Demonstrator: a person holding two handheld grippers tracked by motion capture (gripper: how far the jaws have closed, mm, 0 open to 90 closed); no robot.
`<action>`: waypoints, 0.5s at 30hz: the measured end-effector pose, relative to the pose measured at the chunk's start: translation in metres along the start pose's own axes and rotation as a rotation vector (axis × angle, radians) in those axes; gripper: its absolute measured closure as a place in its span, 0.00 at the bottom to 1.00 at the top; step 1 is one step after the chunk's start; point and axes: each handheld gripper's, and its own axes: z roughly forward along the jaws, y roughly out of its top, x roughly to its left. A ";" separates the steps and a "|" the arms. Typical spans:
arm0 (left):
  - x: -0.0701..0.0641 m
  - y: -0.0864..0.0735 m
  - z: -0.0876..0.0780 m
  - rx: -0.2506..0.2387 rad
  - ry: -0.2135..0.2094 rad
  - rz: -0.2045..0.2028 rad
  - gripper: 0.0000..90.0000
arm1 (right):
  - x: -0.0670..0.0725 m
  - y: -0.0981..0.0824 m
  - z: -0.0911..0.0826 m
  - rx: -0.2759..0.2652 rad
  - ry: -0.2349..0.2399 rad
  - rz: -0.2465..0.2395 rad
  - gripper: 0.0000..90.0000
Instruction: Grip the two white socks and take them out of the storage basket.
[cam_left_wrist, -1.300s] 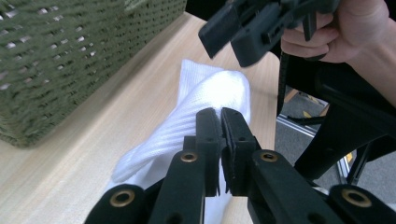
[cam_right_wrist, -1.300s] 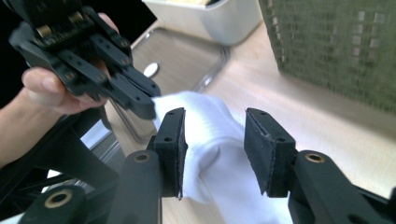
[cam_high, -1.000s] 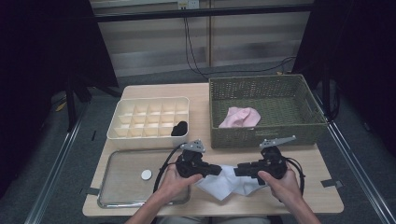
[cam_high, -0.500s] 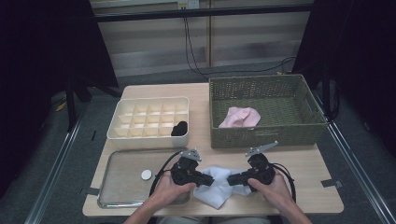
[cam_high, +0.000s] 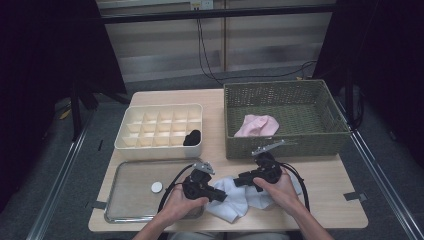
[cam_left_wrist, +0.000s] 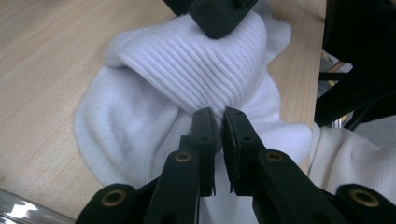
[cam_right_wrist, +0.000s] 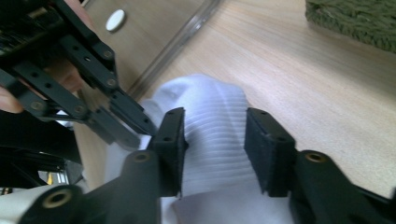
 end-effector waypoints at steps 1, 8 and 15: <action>0.002 -0.001 0.000 -0.016 -0.029 -0.010 0.92 | -0.001 0.000 0.001 0.004 -0.001 0.007 0.62; 0.002 -0.003 0.001 -0.032 0.003 -0.037 0.91 | -0.003 -0.006 0.010 0.037 -0.029 -0.011 0.64; 0.004 -0.003 0.001 -0.034 0.002 -0.047 0.91 | -0.003 -0.007 0.014 0.048 -0.074 -0.056 0.88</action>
